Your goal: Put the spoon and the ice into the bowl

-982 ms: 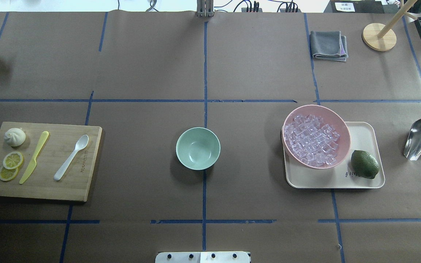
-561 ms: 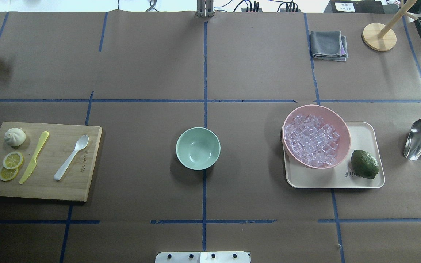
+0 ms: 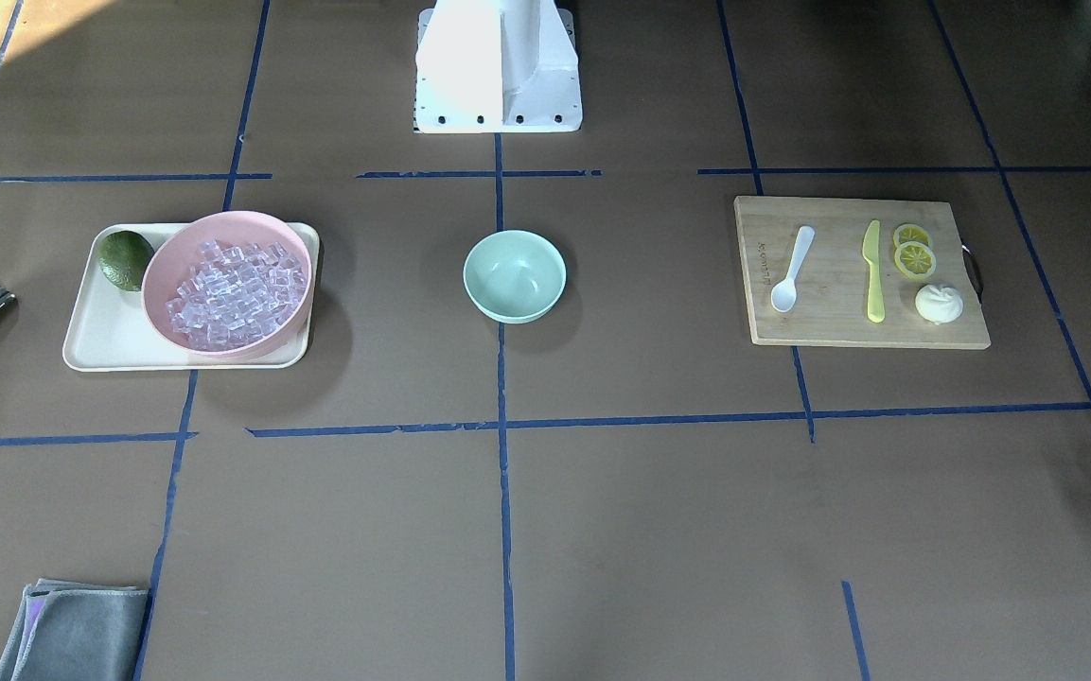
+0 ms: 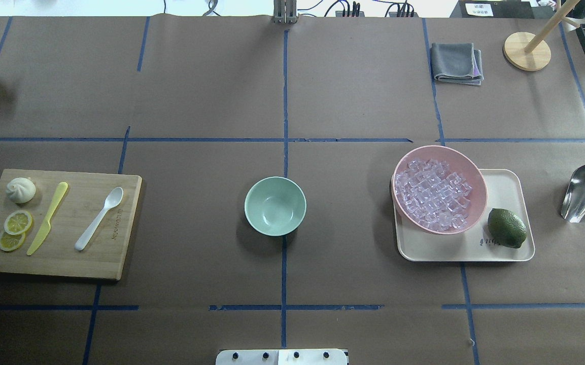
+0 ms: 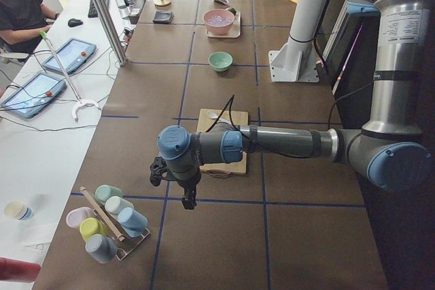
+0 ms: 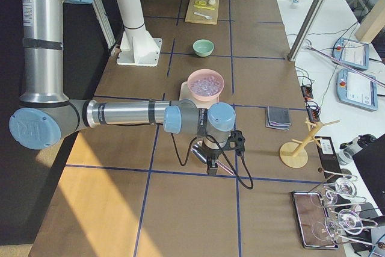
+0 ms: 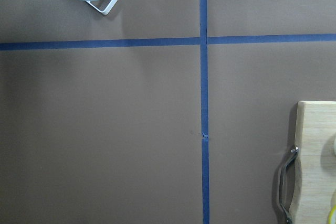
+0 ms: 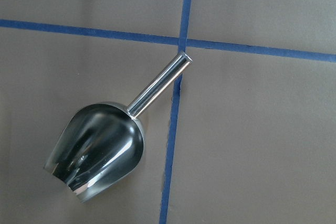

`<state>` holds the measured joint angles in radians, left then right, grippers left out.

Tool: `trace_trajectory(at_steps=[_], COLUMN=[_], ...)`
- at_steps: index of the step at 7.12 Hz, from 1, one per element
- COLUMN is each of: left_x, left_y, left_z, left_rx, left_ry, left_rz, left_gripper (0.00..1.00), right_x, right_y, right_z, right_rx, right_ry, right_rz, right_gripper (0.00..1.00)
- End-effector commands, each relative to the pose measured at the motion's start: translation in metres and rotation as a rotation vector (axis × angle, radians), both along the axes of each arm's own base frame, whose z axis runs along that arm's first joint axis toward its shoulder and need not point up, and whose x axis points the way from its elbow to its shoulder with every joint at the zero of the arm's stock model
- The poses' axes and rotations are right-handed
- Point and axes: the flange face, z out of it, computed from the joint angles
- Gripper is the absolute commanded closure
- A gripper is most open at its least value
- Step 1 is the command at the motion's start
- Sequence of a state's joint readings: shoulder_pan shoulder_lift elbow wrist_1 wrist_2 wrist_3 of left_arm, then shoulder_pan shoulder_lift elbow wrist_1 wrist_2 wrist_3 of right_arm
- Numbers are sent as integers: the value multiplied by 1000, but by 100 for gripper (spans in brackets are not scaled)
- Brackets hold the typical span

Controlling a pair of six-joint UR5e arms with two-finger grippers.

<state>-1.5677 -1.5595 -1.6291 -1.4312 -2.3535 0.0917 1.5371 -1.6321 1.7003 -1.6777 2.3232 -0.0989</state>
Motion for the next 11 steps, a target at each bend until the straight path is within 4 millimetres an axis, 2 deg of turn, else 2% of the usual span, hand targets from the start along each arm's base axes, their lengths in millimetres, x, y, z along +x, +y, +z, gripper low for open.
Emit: trace_trajectory(at_steps=[1, 2, 4, 6, 8, 9, 10, 11], left_x=[0, 2, 11, 87, 193, 229, 257, 293], left_y=[-1, -4, -9, -20, -9, -1, 4, 13], left_z=[-3, -11, -14, -71, -122, -136, -146, -152], left_rx=[7, 39, 85, 170, 265, 288, 361, 447], left_ry=[1, 3, 4, 43, 117, 147, 158, 115], left_rz=[0, 5, 20, 93, 176, 207, 255, 293], left_gripper=[0, 0, 0, 0, 0, 1, 2, 2], right_x=[-4, -7, -13, -14, -15, -15, -15, -15], right_y=[-1, -4, -7, -7, -7, -7, -7, -7], right_z=[-5, -11, -20, -21, -22, -22, -22, -22], right_rx=[1, 11, 29, 36, 78, 81, 84, 85], right_ry=[-37, -39, -40, -39, -44, -45, -45, -45], right_rz=[1, -3, -15, -19, -20, -21, -23, -23], right_gripper=[1, 1, 1, 1, 1, 1, 1, 1])
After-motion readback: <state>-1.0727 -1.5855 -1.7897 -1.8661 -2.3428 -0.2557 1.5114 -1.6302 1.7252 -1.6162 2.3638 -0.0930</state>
